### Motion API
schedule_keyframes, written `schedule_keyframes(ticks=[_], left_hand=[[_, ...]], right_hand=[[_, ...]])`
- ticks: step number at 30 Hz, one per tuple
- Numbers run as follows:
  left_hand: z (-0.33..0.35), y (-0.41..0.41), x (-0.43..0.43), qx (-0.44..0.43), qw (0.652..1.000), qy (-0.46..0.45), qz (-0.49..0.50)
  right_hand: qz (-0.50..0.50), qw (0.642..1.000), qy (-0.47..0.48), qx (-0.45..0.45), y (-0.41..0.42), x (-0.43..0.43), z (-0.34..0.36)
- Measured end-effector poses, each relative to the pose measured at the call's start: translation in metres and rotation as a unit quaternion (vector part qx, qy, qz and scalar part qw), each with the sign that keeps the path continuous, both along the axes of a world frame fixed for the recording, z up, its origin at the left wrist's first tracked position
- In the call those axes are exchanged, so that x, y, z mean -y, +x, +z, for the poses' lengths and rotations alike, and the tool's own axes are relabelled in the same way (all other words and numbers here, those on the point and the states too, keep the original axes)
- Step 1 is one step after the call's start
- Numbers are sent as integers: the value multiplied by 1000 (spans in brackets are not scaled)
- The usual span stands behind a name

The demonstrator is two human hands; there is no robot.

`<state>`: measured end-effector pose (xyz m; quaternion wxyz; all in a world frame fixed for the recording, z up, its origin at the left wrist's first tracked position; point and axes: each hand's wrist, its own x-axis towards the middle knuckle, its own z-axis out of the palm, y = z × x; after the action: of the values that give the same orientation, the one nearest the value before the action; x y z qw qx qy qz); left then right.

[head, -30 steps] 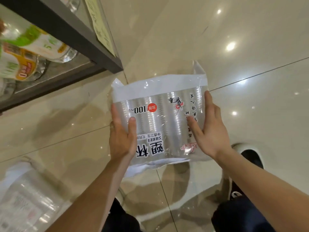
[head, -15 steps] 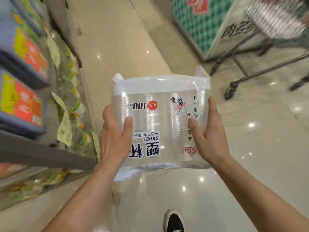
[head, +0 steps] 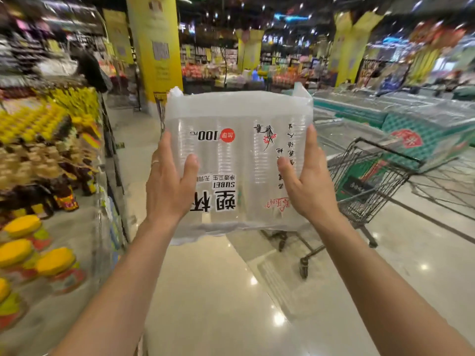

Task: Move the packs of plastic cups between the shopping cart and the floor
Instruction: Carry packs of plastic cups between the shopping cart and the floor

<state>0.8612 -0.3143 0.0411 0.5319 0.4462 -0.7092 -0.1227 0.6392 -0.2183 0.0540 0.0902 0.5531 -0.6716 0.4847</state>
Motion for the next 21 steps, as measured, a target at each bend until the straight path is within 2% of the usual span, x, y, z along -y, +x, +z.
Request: schedule_keyframes(ticks=[4,8,14,21], left_hand=[[67,20,-36,-4,998,-52,-19],[102,26,-62,9,995,-87,-42],[120,6,-89,10,990,-102,-95],[125,-48,-104,22,985,-99,-137]], right_hand=[[-23,998,-49,-16,25,-45,66],[-51,996,-68,-25,38,-85,100],[-129,988,-79,-36,33,-130,115],[-188,979,-79,-20,-12,-157,112]])
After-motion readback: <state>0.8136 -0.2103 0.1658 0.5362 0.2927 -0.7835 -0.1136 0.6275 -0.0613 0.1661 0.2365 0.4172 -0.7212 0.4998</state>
